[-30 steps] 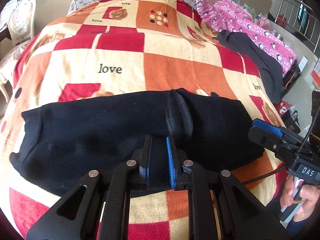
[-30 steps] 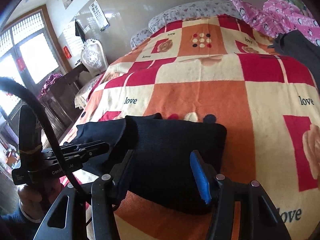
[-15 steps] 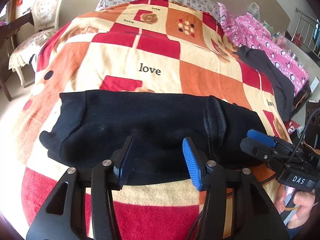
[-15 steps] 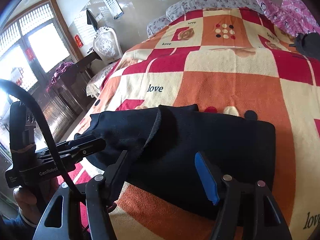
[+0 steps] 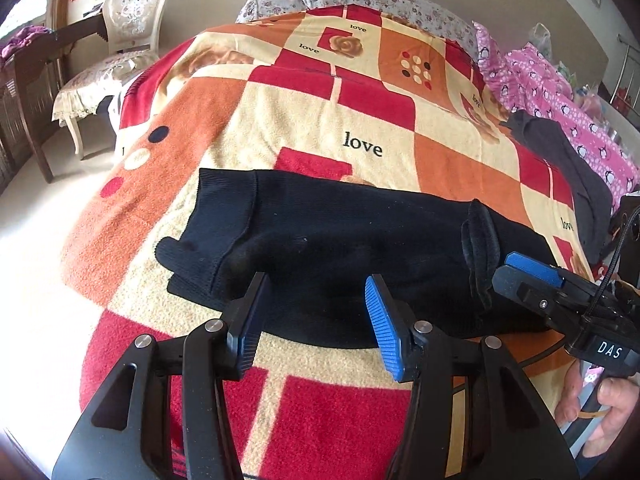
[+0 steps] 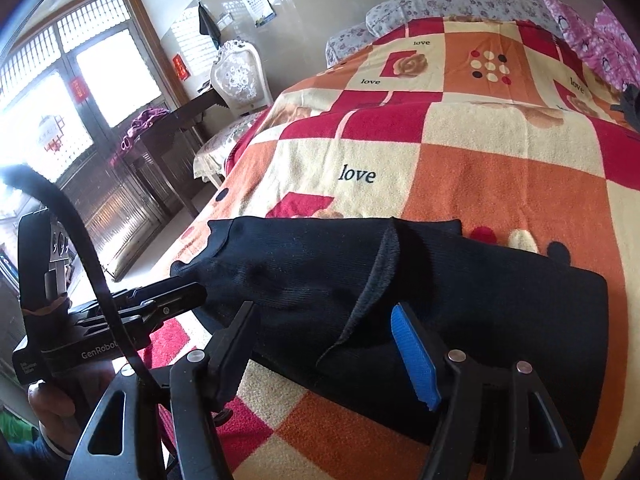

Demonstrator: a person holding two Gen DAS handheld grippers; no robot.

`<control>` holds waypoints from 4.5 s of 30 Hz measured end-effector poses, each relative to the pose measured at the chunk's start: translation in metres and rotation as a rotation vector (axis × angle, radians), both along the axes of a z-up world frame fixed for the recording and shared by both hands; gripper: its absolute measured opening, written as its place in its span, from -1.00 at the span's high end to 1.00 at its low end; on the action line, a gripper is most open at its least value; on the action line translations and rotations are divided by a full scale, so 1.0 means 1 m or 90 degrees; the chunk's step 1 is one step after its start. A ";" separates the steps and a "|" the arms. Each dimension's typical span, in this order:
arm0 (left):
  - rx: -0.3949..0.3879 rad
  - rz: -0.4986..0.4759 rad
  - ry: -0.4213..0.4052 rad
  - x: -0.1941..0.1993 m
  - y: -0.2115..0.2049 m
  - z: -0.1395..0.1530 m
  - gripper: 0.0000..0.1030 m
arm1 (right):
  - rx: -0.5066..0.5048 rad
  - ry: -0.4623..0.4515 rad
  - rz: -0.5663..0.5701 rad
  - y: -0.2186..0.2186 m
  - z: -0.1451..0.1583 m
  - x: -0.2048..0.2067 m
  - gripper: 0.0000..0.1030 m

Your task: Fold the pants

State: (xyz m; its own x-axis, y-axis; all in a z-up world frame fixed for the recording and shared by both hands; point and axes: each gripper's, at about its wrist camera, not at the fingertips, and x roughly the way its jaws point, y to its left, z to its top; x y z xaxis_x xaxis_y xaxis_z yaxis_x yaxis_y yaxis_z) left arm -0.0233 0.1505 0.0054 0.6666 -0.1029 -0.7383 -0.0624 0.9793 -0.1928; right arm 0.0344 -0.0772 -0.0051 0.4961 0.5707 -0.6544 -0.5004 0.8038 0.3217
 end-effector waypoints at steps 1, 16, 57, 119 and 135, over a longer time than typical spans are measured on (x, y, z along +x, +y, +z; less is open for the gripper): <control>-0.001 0.005 0.001 -0.001 0.003 -0.001 0.05 | 0.001 0.001 0.005 0.004 0.000 0.001 -0.28; -0.061 0.077 0.022 -0.025 0.053 -0.012 0.05 | -0.013 -0.005 0.081 0.054 -0.001 0.011 -0.31; -0.237 0.162 0.020 -0.003 0.076 -0.038 -0.21 | -0.066 0.056 0.251 0.162 -0.007 0.102 -0.47; -0.199 -0.084 -0.136 0.013 -0.045 0.044 0.69 | -0.019 0.055 0.204 0.101 0.052 0.103 -0.08; -0.227 -0.271 -0.127 0.006 -0.154 0.066 0.70 | 0.070 -0.028 0.052 -0.077 0.081 0.059 0.79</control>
State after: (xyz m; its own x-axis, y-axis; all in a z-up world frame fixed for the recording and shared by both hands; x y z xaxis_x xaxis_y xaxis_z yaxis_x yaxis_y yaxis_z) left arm -0.0173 -0.0037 0.0717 0.6350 -0.6104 -0.4735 0.3930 0.7829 -0.4823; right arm 0.0930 -0.1539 0.0758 0.4712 0.6778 -0.5644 -0.5785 0.7205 0.3823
